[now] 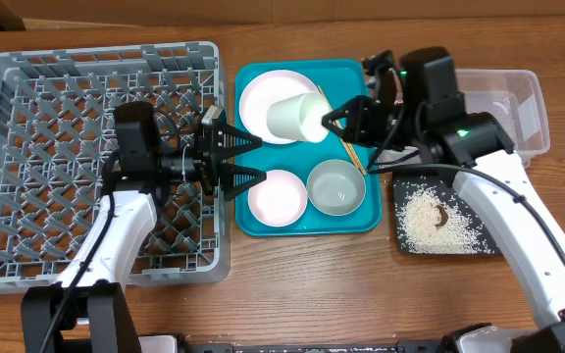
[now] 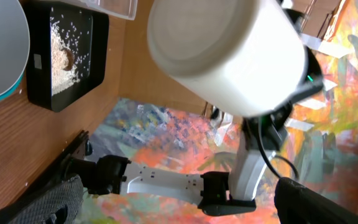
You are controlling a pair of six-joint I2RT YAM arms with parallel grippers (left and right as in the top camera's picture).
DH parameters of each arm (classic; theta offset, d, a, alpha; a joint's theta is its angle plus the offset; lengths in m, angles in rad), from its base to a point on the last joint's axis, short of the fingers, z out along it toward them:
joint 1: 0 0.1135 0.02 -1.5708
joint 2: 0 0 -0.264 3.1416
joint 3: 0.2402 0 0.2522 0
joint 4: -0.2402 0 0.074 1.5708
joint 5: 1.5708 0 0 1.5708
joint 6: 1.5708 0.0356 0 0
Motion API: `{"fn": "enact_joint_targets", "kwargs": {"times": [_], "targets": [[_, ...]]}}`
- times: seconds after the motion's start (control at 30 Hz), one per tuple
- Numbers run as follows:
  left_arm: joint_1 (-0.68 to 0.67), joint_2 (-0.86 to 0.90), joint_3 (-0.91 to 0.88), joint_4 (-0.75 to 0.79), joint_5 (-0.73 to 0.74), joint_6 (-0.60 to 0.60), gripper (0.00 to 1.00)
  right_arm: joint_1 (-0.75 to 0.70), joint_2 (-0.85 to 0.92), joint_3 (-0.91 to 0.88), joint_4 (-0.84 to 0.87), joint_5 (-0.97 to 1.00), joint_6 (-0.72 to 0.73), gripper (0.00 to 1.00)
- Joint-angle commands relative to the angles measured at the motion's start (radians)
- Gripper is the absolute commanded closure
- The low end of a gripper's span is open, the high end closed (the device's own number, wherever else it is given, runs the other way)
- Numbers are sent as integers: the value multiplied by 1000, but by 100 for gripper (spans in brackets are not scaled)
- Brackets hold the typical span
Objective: Sort waste into correct bins and load items into the dishwasher
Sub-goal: 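Lift the cup with the right gripper toward the left gripper, then grasp the cup with the left gripper and release the right gripper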
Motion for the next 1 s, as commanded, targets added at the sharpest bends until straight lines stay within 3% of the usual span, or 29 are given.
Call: {"fn": "enact_joint_targets", "kwargs": {"times": [0.0, 0.1, 0.47, 0.97], "targets": [[-14, 3, 15, -1, 24, 32, 0, -62, -8, -44, 64, -216, -1, 96], [-21, 3, 15, -1, 14, 32, 0, -76, -7, -98, 146, -334, 0, 96], [-20, 3, 15, 35, -18, 73, 0, -21, -7, -287, 376, -475, 70, 96], [-28, 3, 15, 49, 9, 77, 2, 50, 21, -301, 488, -446, 124, 96]]}}
